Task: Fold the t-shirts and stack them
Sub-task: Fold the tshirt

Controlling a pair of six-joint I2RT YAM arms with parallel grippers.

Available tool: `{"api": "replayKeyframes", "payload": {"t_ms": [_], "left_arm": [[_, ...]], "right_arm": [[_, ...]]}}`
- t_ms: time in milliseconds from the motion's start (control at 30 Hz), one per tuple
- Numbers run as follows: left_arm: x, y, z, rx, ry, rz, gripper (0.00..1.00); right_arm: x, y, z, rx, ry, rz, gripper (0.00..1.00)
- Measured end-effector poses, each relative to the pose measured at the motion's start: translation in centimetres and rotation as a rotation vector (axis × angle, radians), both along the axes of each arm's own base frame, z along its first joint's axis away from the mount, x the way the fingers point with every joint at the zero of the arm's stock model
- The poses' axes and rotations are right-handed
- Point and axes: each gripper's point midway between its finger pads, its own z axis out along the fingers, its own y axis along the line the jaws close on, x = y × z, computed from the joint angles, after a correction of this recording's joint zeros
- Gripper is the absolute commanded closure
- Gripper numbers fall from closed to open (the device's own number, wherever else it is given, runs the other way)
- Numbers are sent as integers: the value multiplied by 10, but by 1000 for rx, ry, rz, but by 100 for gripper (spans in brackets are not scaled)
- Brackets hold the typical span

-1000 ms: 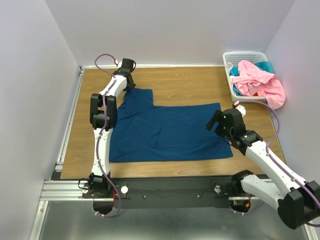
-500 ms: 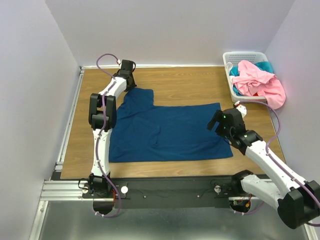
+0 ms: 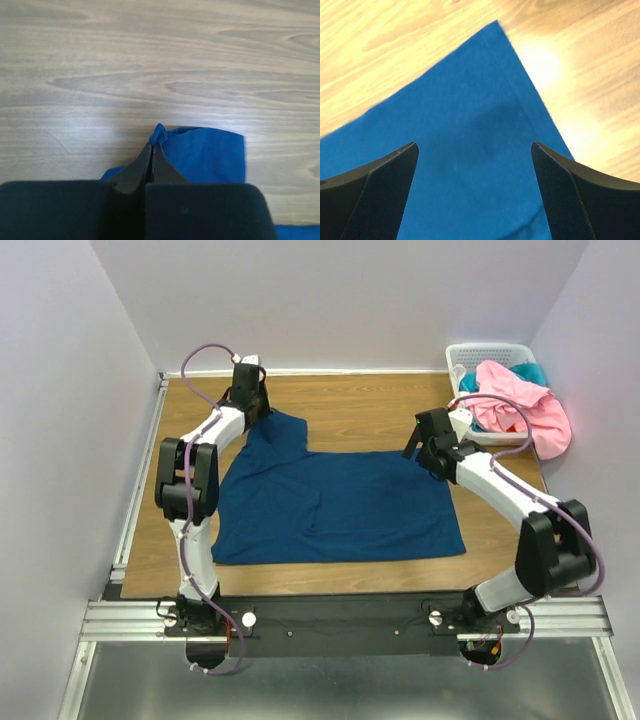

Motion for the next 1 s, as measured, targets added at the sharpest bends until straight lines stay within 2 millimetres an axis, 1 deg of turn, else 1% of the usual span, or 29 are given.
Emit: {"api": "replayKeyframes", "payload": {"t_ms": [167, 200, 233, 267, 300, 400, 467, 533, 600, 667, 700, 767, 867, 1000], "left_arm": [[-15, -14, 36, -1, -108, -67, 100], [-18, -15, 40, -1, -120, -74, 100], [-22, -19, 47, 0, -137, -89, 100], [-24, -21, 50, 0, -151, -97, 100], [-29, -24, 53, 1, -164, -110, 100], [-41, -34, 57, 2, -186, -158, 100], [-48, -40, 58, 6, -192, -182, 100], [-55, -50, 60, 9, -204, -207, 100], [-62, -57, 58, 12, -205, -225, 100], [-69, -63, 56, 15, -199, -240, 100], [-73, -65, 55, 16, -198, -245, 100], [-80, -66, 54, 18, -196, -249, 100], [-91, -68, 58, 20, -201, -253, 100], [-103, -69, 68, 16, -223, -245, 100]], "right_arm": [[34, -8, -17, -40, 48, -37, 0], [42, -13, -21, -47, 60, -49, 0], [46, -15, -23, -50, 62, -54, 0], [52, -23, -29, -63, 81, -68, 0], [57, -25, -30, -71, 84, -73, 0], [78, -37, -40, -102, 102, -94, 0], [88, -42, -48, -116, 117, -101, 0], [97, -46, -57, -127, 133, -102, 4], [105, -48, -66, -135, 148, -102, 5], [110, -51, -74, -143, 162, -101, 8], [110, -51, -77, -147, 169, -100, 12], [109, -52, -81, -154, 180, -97, 16], [109, -53, -85, -158, 188, -97, 30], [109, -54, -87, -164, 188, -101, 35]]}}
